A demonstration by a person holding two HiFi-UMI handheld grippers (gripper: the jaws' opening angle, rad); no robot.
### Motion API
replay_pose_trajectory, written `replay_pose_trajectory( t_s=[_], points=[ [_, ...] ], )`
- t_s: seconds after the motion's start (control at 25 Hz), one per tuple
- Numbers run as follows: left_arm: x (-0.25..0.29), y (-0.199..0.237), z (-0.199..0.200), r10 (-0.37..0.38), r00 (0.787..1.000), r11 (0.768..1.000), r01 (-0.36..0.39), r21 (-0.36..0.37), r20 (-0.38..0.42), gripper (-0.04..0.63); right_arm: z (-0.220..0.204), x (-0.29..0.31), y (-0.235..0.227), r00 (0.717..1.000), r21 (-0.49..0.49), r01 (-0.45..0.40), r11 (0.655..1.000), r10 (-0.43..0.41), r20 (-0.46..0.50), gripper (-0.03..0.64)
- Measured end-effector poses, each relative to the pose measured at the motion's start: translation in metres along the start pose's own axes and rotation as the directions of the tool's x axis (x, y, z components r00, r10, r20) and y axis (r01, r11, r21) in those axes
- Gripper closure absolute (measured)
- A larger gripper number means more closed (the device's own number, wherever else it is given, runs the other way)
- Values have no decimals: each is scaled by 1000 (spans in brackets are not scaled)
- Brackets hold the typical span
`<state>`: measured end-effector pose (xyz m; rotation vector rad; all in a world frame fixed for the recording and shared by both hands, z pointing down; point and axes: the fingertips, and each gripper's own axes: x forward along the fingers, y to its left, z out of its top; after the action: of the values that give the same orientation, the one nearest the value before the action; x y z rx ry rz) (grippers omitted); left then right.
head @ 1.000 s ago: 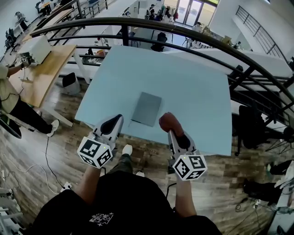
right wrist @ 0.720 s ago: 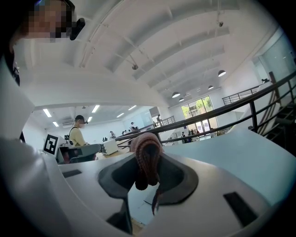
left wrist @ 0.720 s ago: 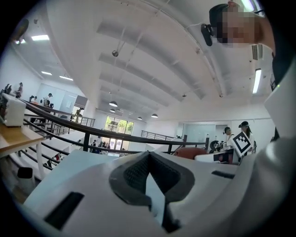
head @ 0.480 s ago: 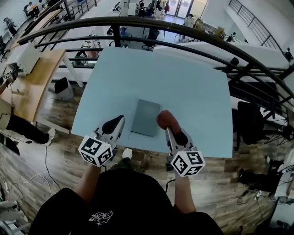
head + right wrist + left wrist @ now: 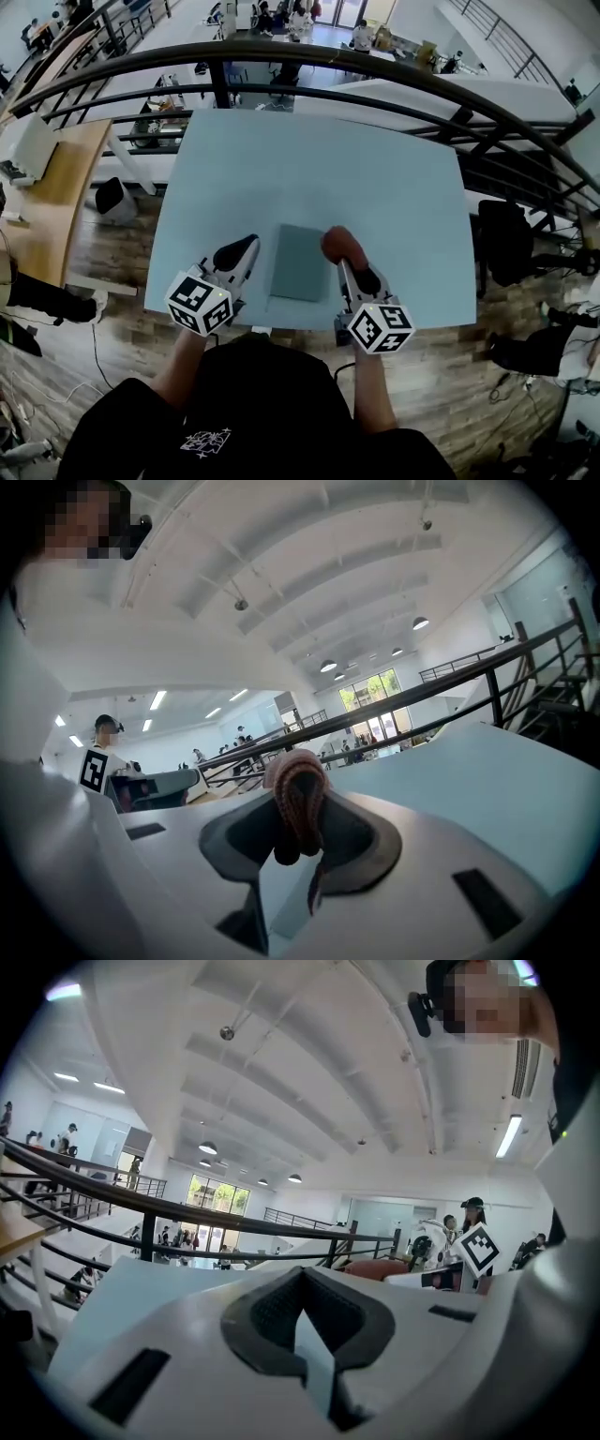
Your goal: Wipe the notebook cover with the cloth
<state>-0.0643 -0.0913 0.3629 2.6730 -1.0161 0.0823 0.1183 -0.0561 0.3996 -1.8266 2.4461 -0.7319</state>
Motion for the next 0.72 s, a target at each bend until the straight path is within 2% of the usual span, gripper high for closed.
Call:
replay_pose_trajectory(
  t_s=[0.16, 0.4, 0.6, 0.72],
  points=[
    [20, 19, -8, -51, 998, 999, 51, -13, -48, 603, 2, 22, -4, 999, 21, 36, 999, -36, -9, 508],
    [33, 25, -45, -133, 983, 990, 127, -55, -125, 603, -16, 36, -6, 997, 27, 71, 997, -69, -41, 508],
    [55, 27, -62, -193, 966, 981, 186, -56, -172, 603, -19, 61, -13, 997, 67, 66, 996, -62, -51, 507],
    [59, 30, -71, -201, 961, 979, 192, -69, -187, 603, -23, 76, -9, 997, 75, 49, 996, -44, -67, 508]
  ],
)
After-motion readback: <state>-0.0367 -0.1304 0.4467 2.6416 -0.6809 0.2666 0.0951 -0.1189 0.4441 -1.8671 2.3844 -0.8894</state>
